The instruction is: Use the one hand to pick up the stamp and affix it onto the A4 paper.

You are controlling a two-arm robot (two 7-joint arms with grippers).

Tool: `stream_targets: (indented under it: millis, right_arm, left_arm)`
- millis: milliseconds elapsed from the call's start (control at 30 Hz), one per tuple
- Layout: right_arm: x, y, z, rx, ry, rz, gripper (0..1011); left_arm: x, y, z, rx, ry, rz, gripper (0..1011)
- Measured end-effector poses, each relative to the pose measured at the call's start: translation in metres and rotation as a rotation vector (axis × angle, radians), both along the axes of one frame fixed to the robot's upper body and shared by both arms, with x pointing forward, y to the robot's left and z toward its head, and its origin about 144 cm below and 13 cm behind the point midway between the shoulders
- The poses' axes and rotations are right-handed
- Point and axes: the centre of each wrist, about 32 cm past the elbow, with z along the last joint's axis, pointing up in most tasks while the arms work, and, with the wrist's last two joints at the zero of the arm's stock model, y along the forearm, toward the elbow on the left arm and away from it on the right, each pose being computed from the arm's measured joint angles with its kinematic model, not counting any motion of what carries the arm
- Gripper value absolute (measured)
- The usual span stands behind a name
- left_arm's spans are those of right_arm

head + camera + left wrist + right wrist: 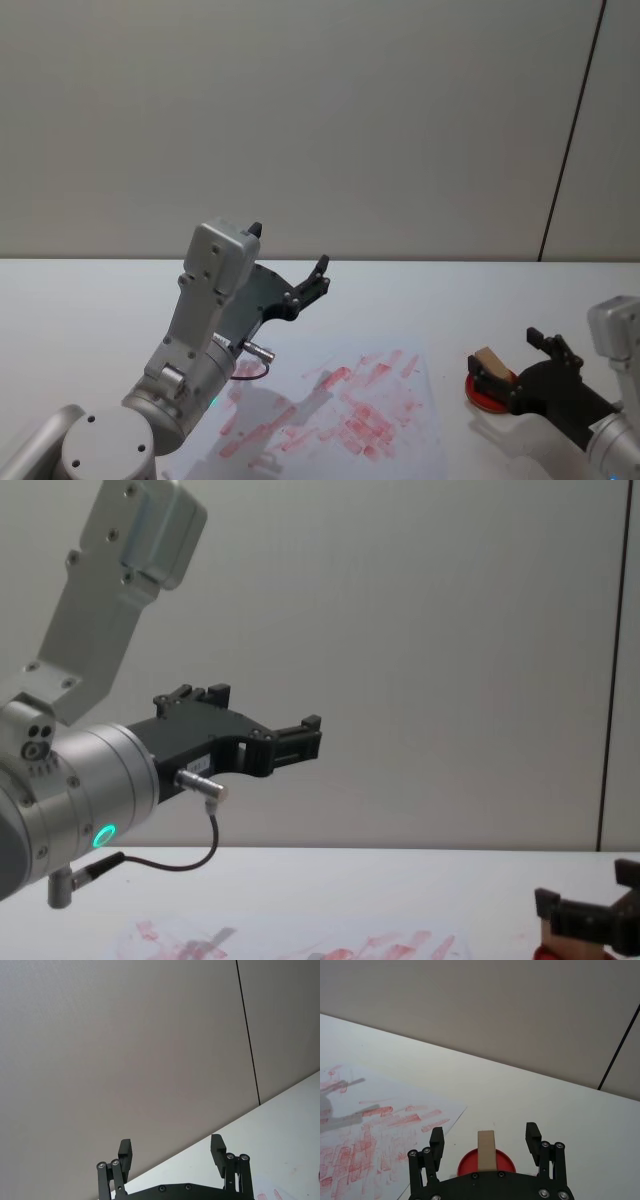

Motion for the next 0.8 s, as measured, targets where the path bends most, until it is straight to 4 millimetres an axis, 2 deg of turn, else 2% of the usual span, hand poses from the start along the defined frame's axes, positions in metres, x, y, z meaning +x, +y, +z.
stream_targets:
  millis: [367,567,667,700,800]
  right_arm:
    - [0.008,0.006,-0.011,-0.017,0.039,0.0,994]
    - [0.011,0.007,-0.015,-0.022,0.054,-0.001,867]
    - [0.013,0.008,-0.017,-0.023,0.062,-0.002,763]
    - [0.013,0.008,-0.017,-0.023,0.064,-0.003,763]
    - [0.015,0.009,-0.018,-0.024,0.069,-0.005,648]
  left_arm:
    - [0.0,0.0,0.0,0.0,0.0,0.0,1002]
    - [0.0,0.0,0.0,0.0,0.0,0.0,1003]
    - [0.0,0.0,0.0,0.0,0.0,0.0,1002]
    - [0.0,0.0,0.0,0.0,0.0,0.0,1002]
    - [0.0,0.0,0.0,0.0,0.0,0.0,1002]
